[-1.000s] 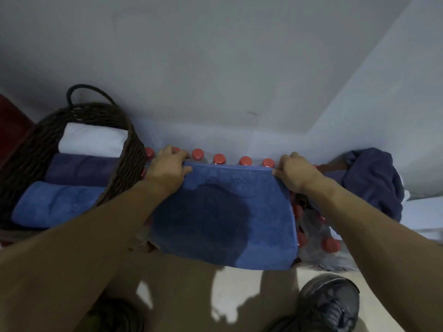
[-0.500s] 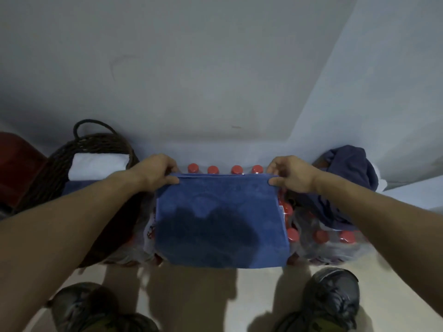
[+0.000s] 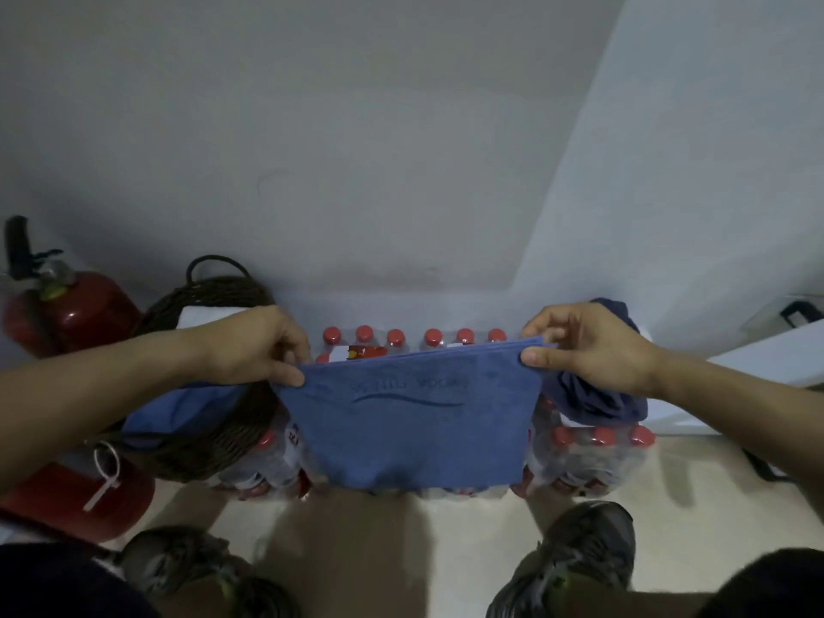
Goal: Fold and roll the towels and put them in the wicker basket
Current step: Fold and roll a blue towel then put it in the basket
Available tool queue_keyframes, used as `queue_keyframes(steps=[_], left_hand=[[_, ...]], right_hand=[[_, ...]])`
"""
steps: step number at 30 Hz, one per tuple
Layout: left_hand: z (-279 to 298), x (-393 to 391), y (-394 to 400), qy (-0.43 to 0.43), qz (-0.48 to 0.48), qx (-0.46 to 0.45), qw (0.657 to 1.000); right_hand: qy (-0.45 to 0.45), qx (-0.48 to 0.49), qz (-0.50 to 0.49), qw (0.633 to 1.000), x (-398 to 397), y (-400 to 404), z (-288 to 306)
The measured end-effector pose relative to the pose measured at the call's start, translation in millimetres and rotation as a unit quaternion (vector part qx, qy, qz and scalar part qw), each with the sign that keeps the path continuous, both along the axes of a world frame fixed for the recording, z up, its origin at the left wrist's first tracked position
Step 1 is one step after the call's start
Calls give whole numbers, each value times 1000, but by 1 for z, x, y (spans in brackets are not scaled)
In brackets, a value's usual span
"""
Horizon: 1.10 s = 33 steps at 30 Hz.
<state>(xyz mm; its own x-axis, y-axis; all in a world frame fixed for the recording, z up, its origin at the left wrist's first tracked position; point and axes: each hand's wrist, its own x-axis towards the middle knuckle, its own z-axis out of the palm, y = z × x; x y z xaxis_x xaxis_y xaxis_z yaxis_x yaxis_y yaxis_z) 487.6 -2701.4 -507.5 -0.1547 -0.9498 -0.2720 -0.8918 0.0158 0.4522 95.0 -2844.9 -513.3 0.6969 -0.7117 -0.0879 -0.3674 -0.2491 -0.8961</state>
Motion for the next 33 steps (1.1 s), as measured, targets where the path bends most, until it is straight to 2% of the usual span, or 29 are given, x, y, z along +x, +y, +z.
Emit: queue_keyframes(steps=[11,13,16,18,19,21,23,24,25,29,33], left_hand=[[18,-2,29,152,56,60,985],[26,0,28,147,60,65,985],[35,1,26,77,55,65,993],[37,0,22,57,87,16,994],[37,-2,19,83,123,-7,989],[37,-9,15,236,220,12,947],[38,-17,11,386,285,39,876],[38,-18,8,421,297,30,856],[37,-18,5,429,297,8,853],[37,-12,-2,376,268,-138,876],[37,2,-3,214,229,-219,924]], right_hand=[[-12,-17,-41,999,-6,10,14],[6,-47,-51,998,-6,10,17],[25,-69,-71,995,0,7,21],[23,-34,-102,994,6,5,23],[17,10,-118,993,9,4,23],[-8,112,-138,984,16,6,27],[-36,156,-155,975,22,5,30],[-45,153,-170,973,26,3,31],[-52,137,-188,971,28,1,32],[-116,36,-215,969,35,-9,35],[-162,-37,-201,965,34,-11,36]])
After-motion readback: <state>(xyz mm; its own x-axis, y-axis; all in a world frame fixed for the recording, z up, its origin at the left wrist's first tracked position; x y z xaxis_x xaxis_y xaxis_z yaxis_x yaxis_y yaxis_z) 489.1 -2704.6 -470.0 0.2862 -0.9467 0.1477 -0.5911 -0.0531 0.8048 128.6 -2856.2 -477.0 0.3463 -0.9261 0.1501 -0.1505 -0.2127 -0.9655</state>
